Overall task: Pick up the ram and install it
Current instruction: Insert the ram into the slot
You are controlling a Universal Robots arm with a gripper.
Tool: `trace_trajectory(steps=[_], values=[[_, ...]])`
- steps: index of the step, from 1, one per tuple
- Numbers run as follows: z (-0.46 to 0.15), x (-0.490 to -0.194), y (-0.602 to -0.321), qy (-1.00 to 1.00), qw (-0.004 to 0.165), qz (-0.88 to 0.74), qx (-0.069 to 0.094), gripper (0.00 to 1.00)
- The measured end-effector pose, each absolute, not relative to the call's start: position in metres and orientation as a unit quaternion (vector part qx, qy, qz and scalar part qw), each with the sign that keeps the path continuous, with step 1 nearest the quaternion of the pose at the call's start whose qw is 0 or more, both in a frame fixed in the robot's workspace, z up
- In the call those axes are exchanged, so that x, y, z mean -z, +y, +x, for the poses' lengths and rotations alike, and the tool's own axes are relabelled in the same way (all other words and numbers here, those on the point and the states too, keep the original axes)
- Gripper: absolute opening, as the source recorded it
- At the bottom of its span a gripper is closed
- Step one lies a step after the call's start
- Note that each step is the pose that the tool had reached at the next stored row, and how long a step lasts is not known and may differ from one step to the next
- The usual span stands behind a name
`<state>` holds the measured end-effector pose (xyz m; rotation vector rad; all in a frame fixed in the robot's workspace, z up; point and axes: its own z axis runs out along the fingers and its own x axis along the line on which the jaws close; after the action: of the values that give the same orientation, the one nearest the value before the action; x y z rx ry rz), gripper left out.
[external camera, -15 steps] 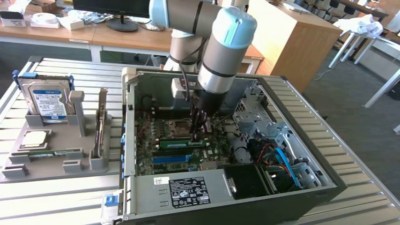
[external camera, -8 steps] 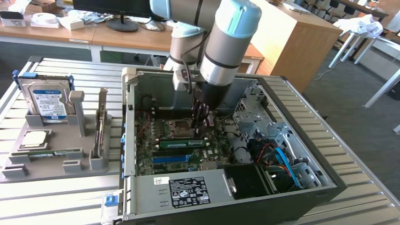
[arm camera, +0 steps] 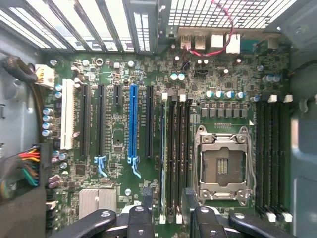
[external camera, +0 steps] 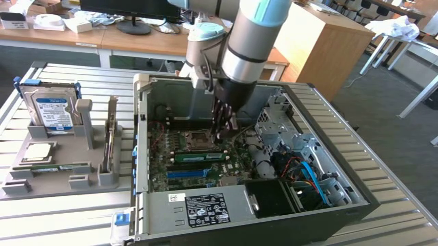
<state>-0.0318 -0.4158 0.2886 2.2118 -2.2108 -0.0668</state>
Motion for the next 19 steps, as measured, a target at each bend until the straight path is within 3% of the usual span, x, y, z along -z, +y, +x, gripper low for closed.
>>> trace_trajectory(steps=[19], values=[[-0.032, -0.340, -0.416, -0.707, 0.007, 0.707, 0.021, 0.37]])
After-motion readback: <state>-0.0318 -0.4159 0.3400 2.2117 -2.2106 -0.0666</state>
